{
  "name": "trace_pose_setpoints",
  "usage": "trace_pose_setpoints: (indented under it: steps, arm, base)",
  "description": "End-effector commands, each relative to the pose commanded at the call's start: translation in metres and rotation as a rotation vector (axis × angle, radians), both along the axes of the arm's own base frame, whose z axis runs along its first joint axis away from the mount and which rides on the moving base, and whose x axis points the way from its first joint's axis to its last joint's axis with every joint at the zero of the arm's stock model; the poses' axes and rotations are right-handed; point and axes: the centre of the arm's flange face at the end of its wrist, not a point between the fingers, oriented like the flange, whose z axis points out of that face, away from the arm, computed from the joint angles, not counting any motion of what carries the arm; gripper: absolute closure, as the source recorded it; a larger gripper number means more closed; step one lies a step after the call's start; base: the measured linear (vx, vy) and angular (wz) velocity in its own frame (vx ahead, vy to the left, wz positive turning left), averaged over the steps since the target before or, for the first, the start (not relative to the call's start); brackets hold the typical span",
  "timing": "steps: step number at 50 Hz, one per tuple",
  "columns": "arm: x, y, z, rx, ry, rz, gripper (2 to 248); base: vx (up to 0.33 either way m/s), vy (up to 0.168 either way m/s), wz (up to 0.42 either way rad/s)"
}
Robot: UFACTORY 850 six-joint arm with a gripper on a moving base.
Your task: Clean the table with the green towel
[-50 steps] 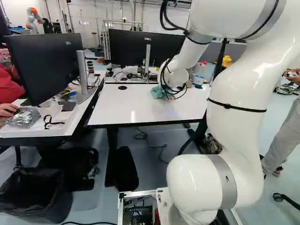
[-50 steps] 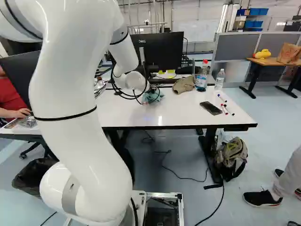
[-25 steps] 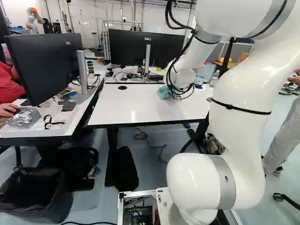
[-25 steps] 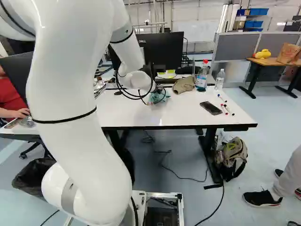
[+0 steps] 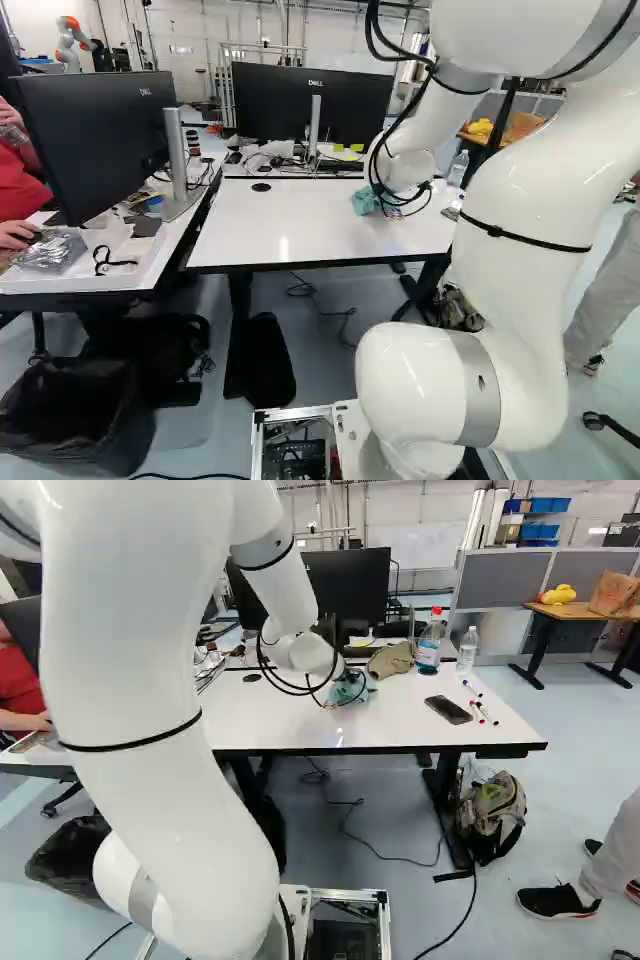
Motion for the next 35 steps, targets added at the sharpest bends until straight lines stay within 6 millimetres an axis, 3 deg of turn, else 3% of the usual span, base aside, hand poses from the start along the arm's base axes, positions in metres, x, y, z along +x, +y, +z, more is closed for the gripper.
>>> trace_pose_setpoints:
  steps: [15,35]
  arm:
    - [-0.014,-0.022,0.000,0.001,0.002,-0.050,213]
    - [-0.013,-0.021,0.001,0.000,-0.001,-0.048,213]
  base:
    - [0.000,0.000,0.000]
    - [0.000,0.000,0.000]
